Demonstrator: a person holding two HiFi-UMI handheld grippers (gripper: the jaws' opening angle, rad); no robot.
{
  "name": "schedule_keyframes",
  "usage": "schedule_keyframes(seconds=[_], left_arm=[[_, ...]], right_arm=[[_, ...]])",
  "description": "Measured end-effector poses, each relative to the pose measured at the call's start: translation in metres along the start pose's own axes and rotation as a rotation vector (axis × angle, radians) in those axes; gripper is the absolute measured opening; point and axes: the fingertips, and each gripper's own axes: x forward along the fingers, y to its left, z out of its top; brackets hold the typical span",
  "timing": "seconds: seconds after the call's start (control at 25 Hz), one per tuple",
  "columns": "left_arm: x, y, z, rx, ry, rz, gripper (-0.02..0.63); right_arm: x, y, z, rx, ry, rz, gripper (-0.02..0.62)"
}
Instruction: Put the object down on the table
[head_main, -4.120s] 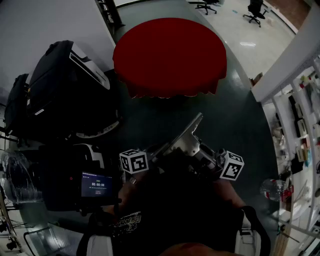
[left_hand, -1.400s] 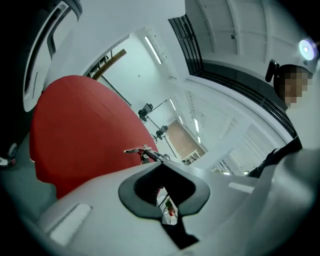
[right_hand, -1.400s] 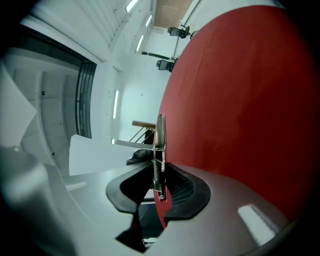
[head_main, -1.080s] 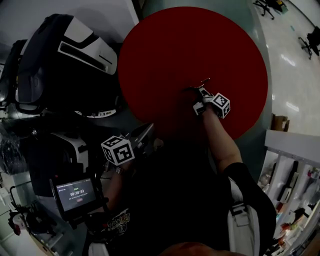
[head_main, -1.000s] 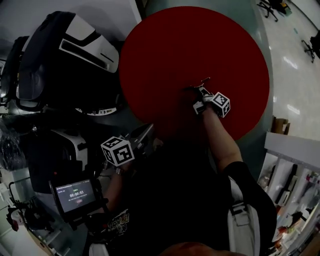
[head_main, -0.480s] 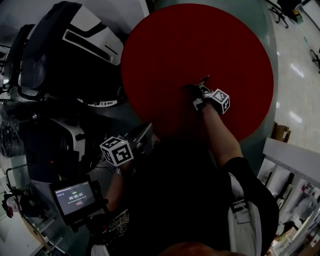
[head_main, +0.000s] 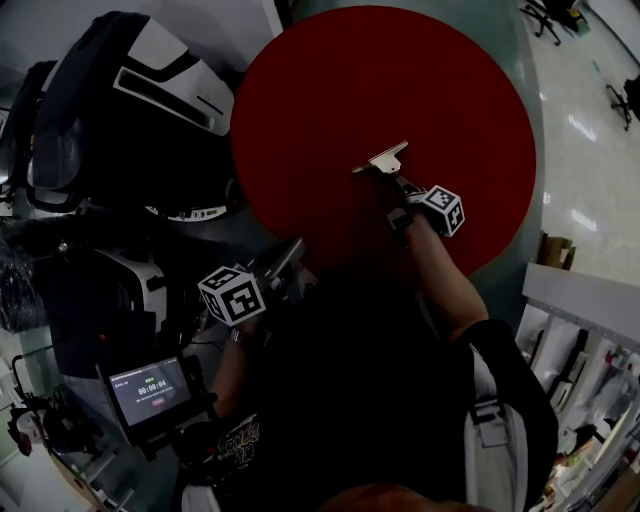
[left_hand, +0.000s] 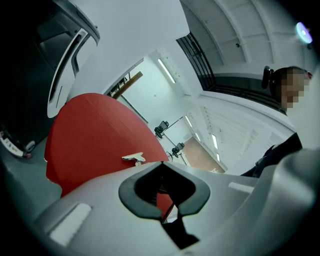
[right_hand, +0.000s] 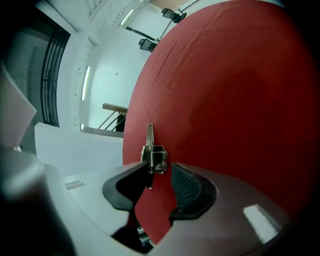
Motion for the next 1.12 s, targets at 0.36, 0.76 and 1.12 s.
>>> schedule_keyframes(seconds=[0.36, 0.76, 1.12], left_arm=[[0.017, -0.025, -0.008, 0.028, 0.066, -0.121, 0.015], [0.043, -0.026, 0.003, 0.068, 0.184, -0.260, 0.015], [0.033, -0.046, -0.004, 0.103, 0.286, -0.355, 0.015]], right_arm=[[-0.098, 0.091, -0.052, -0.206, 0.086, 0.392, 0.005], [-0.202, 0.232, -0.181, -1.130, 0.062, 0.621, 0.003], [-0.236, 0.243, -0.247, -1.369, -0.009, 0.591, 0.003]])
